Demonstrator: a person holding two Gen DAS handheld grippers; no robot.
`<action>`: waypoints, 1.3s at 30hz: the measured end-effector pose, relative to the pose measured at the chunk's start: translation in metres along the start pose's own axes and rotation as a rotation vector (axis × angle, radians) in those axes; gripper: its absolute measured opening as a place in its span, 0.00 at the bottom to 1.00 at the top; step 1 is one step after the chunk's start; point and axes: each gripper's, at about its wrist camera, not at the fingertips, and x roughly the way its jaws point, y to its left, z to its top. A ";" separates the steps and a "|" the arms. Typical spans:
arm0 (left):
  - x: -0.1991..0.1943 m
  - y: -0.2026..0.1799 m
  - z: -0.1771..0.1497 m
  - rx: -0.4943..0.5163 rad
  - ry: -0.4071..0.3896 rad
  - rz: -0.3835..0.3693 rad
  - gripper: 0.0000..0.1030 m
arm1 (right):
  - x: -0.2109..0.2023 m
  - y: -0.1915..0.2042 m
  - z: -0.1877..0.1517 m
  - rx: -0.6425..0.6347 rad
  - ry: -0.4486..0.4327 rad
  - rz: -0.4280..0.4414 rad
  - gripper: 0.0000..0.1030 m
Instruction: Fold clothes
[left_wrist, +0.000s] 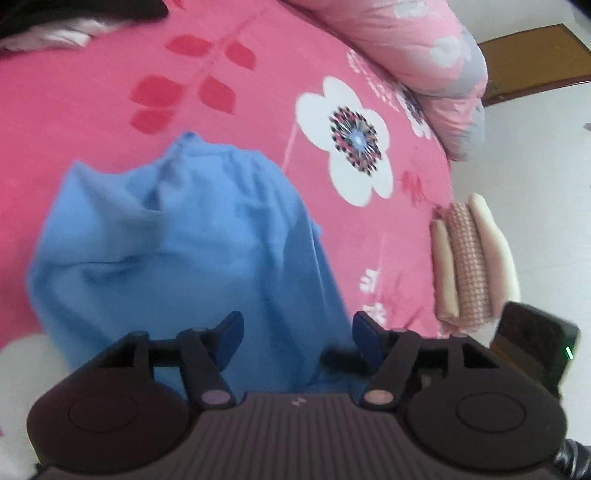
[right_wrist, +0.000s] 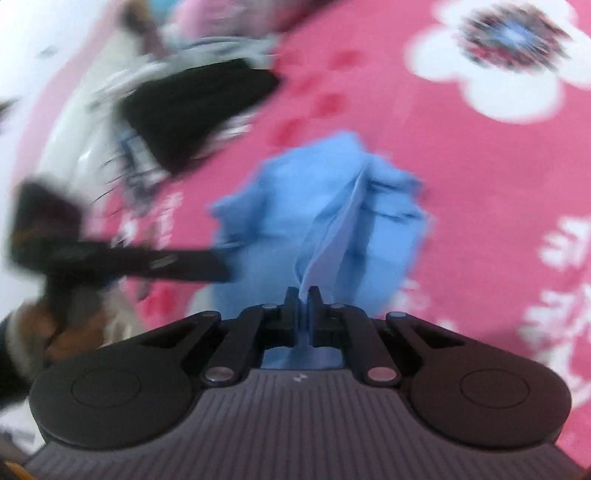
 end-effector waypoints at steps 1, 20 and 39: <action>0.003 0.001 0.001 -0.004 0.015 -0.008 0.65 | 0.000 0.012 -0.003 -0.044 0.013 0.018 0.03; -0.106 0.087 -0.028 -0.069 -0.144 0.429 0.01 | 0.068 0.170 -0.056 -0.548 0.157 0.211 0.03; -0.017 0.087 -0.027 0.072 0.170 0.440 0.09 | 0.055 0.182 -0.073 -0.558 0.203 0.250 0.08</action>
